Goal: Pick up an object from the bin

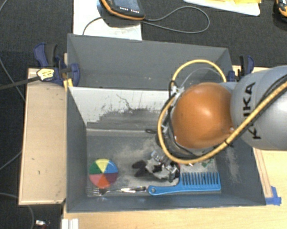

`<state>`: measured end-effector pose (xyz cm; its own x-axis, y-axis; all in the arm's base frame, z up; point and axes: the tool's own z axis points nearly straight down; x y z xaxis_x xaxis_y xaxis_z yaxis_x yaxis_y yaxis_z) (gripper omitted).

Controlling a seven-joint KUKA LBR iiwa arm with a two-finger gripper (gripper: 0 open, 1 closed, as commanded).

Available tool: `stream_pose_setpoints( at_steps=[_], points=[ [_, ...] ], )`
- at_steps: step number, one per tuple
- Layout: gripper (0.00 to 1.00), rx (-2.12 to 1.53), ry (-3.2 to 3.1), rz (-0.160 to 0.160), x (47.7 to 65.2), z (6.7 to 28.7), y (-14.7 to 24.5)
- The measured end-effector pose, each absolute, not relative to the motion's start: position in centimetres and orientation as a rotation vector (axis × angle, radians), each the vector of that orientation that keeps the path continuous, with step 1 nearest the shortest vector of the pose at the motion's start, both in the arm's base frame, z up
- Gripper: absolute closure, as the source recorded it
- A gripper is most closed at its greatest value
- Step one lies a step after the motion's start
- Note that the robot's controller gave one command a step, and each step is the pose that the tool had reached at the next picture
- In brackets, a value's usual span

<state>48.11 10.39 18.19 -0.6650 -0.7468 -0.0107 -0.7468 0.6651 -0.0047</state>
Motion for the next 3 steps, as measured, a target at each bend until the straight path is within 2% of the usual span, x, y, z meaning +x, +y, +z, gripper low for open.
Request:
stream_pose_setpoints(
  at_steps=[1, 2, 3],
  points=[
    [1.0, -1.527, 2.731, -0.002, 48.5, 15.1, 10.9],
    [1.0, -1.659, 2.656, -0.001, 48.3, 13.5, 11.0],
    [1.0, -1.875, 2.503, -0.002, 48.2, 15.6, 9.7]
  ],
)
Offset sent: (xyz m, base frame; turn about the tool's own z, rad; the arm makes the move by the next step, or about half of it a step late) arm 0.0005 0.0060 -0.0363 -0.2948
